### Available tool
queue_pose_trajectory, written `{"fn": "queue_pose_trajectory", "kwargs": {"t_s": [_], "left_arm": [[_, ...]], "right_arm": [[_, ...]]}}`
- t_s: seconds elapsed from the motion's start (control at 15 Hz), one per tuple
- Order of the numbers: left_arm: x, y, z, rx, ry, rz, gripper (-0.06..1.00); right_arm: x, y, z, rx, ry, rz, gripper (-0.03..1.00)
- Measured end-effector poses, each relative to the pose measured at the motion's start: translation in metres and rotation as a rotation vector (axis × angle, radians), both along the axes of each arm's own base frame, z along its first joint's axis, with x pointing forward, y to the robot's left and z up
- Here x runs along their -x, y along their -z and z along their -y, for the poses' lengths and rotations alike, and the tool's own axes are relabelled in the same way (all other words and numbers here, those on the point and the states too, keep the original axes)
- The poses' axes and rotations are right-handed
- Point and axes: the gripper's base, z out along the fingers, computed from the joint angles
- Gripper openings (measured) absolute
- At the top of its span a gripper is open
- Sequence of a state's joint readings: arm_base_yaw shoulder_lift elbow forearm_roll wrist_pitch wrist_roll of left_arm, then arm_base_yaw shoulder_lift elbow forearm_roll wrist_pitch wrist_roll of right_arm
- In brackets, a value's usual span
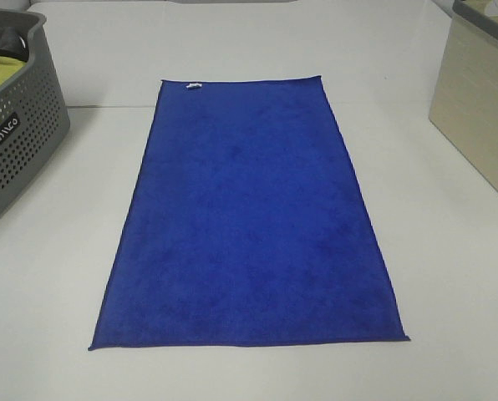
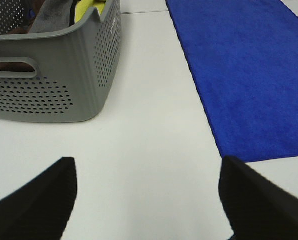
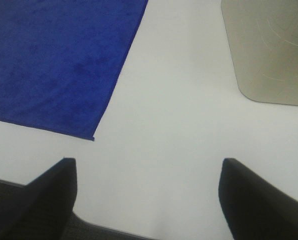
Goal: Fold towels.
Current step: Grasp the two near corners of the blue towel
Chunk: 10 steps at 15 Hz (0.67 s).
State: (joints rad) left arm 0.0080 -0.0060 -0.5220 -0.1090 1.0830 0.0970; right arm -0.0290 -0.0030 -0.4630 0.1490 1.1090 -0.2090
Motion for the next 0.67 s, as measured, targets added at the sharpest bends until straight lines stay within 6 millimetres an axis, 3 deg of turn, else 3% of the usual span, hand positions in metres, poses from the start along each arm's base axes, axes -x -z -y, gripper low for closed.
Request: {"fn": "queue_pose_trajectory", "kwargs": {"t_s": [0.67], "left_arm": [[0.0000,0.0000,0.0000,0.000,0.000,0.000,0.75]], "right_arm": [[0.0000,0.0000,0.0000,0.000,0.000,0.000,0.76]]}}
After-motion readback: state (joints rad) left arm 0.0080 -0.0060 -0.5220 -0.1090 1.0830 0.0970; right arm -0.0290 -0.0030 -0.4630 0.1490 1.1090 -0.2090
